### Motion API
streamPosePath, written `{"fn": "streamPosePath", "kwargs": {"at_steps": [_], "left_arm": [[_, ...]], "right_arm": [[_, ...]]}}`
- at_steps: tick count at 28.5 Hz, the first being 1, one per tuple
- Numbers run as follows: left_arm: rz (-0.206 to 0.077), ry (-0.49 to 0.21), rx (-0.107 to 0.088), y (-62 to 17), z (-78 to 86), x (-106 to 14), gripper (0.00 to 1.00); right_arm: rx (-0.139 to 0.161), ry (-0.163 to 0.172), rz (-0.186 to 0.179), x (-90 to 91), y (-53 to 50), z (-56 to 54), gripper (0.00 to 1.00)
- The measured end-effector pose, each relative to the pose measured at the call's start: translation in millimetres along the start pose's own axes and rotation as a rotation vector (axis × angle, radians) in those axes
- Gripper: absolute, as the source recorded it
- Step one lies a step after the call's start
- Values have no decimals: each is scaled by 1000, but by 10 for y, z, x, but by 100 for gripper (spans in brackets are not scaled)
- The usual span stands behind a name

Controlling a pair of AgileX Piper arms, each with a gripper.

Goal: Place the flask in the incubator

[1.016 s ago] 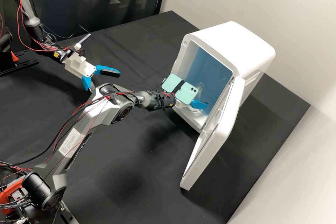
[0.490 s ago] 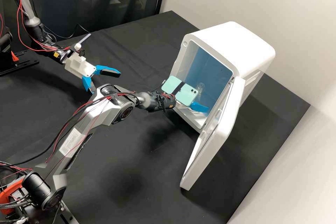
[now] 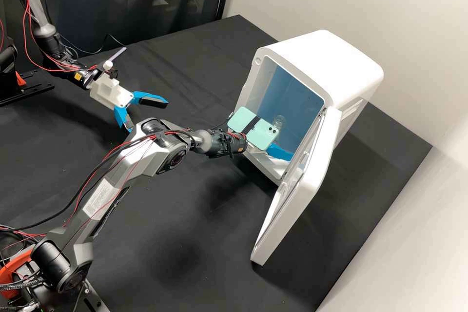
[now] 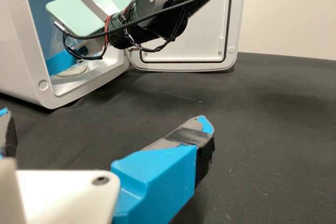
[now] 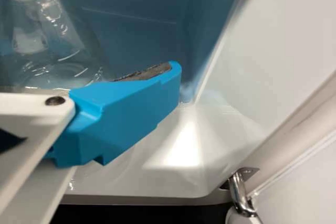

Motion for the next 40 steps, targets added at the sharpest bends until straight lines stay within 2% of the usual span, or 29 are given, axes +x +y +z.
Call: {"fn": "streamPosePath", "kwargs": {"at_steps": [8, 12, 16, 23, 27, 32, 35, 40], "left_arm": [[0, 0, 0, 0, 0, 0, 100], [0, 0, 0, 0, 0, 0, 100], [0, 0, 0, 0, 0, 0, 100], [0, 0, 0, 0, 0, 0, 100], [0, 0, 0, 0, 0, 0, 100], [-2, 0, 0, -5, 0, -4, 100], [-2, 0, 0, -5, 0, -4, 100], [-2, 0, 0, -5, 0, -4, 100]], "right_arm": [[14, 23, -18, -38, -18, -8, 100], [28, 30, -33, -97, -12, 29, 100], [60, 26, -45, -168, 12, 81, 100], [107, 22, -35, -230, 4, 146, 100], [121, 13, -45, -303, -25, 223, 100], [123, 40, -29, -428, -18, 266, 100], [135, 59, -7, -516, 3, 285, 100], [144, 67, -2, -642, -14, 369, 100]]}}
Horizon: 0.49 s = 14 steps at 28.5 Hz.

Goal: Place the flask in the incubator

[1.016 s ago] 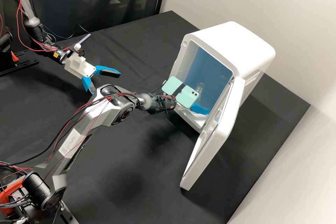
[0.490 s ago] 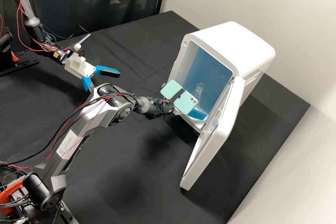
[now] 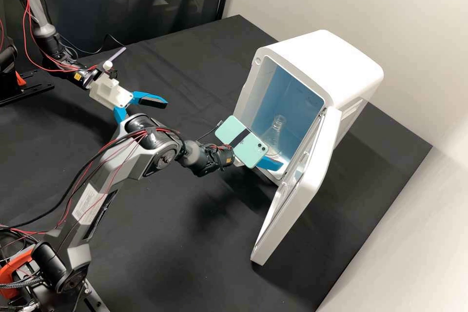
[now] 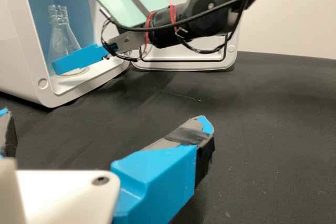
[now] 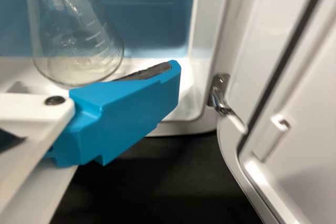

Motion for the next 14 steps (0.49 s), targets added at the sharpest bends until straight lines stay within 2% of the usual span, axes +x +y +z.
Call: {"fn": "streamPosePath", "kwargs": {"at_steps": [5, 8, 14], "left_arm": [[-4, 1, -1, -10, 0, -9, 100], [-9, 0, -1, -23, 5, -18, 100], [15, -3, 7, 36, 20, -37, 100]], "right_arm": [[17, -10, -3, -129, -16, 102, 100], [23, 2, 4, -219, -23, 135, 100], [25, 35, 33, -386, -35, 178, 100]]}}
